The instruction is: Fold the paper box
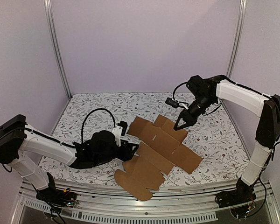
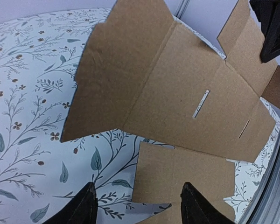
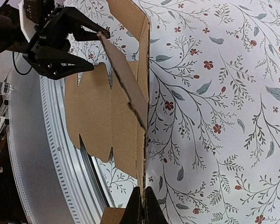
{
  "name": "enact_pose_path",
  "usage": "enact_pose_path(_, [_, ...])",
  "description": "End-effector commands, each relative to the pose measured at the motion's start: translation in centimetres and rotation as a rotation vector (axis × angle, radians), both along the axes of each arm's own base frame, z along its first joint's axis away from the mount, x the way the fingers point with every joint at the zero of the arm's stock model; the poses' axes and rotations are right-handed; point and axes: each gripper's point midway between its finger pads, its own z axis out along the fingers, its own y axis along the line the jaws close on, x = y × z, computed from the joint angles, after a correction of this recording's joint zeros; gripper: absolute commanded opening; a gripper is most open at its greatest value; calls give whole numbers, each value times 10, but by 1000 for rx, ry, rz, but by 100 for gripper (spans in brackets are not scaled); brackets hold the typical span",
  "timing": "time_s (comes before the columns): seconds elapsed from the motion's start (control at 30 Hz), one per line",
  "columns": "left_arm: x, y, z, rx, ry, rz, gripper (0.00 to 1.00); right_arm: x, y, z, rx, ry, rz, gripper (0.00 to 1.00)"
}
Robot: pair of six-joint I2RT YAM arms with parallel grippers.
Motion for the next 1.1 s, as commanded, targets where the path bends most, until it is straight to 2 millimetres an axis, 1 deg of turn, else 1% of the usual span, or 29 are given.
enact_pose_path(0.0, [3,-20,-1,-39,-3,-3,62,1,3,19,48,-20,-15,0])
enact_pose_path(0.07, [5,-26,-9,-9,5,-11,64,-1,3,19,53,-15,-14,0])
enact_pose_path(0.13, [5,-32,-16,3,17,-28,63,-2,4,19,54,-13,-13,0])
enact_pose_path(0.33, [2,-45,-29,9,49,-70,50,-2,4,17,51,-8,-12,0])
enact_pose_path(0.5, [1,-50,-31,10,64,-84,34,-1,4,13,48,-4,-11,0])
enact_pose_path(0.63, [2,-52,-32,4,66,-81,15,-1,5,11,56,6,-20,0])
enact_pose_path(0.67, [2,-53,-32,0,70,-83,12,0,6,10,56,6,-23,0])
enact_pose_path(0.8, [0,-60,-31,-14,76,-99,6,2,5,4,47,8,-39,0])
enact_pose_path(0.97, [-3,-70,-31,-6,62,-119,0,8,3,-7,14,8,-76,1])
enact_pose_path(1.07, [-6,-76,-36,30,53,-129,0,15,1,-13,-14,3,-106,3])
